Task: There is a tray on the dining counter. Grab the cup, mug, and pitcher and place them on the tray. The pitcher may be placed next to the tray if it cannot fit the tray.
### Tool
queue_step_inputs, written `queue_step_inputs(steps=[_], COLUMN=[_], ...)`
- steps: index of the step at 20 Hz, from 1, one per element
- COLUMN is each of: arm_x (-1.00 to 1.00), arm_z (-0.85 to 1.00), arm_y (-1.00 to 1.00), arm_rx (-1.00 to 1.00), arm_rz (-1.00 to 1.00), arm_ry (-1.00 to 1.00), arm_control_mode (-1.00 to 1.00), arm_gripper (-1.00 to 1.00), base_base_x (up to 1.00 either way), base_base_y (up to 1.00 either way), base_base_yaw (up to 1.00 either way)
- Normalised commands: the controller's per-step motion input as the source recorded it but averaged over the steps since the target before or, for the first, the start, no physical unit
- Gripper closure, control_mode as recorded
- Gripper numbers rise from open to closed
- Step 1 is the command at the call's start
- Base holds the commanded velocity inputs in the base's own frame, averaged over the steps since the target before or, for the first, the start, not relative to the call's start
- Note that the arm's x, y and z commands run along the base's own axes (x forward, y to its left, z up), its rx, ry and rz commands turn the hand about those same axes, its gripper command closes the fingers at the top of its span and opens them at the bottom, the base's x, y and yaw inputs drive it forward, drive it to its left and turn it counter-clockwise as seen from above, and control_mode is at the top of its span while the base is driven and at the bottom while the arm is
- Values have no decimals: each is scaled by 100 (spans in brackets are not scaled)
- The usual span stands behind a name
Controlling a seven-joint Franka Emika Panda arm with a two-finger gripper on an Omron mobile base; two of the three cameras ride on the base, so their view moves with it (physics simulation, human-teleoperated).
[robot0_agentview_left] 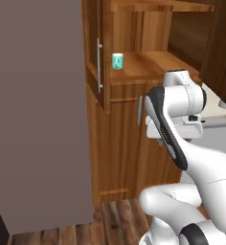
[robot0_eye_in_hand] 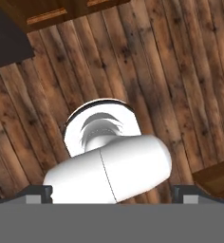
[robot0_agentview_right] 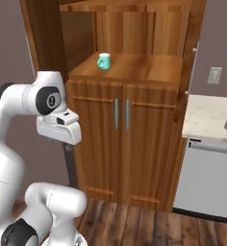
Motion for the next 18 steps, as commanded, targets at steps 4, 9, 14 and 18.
queue_step_inputs(steps=[4, 9, 14, 18], arm_x=[0, 0, 0, 0], arm_z=[0, 0, 0, 0], arm_y=[0, 0, 0, 0], arm_rx=[0, 0, 0, 0], arm_rz=[0, 0, 0, 0], arm_ry=[0, 0, 0, 0], arm_control_mode=[100, 100, 100, 100], arm_gripper=[-100, -100, -100, -100], base_base_x=[77, 80, 74, 54], base_base_y=[-21, -36, -19, -14], base_base_yaw=[8, 15, 17, 18])
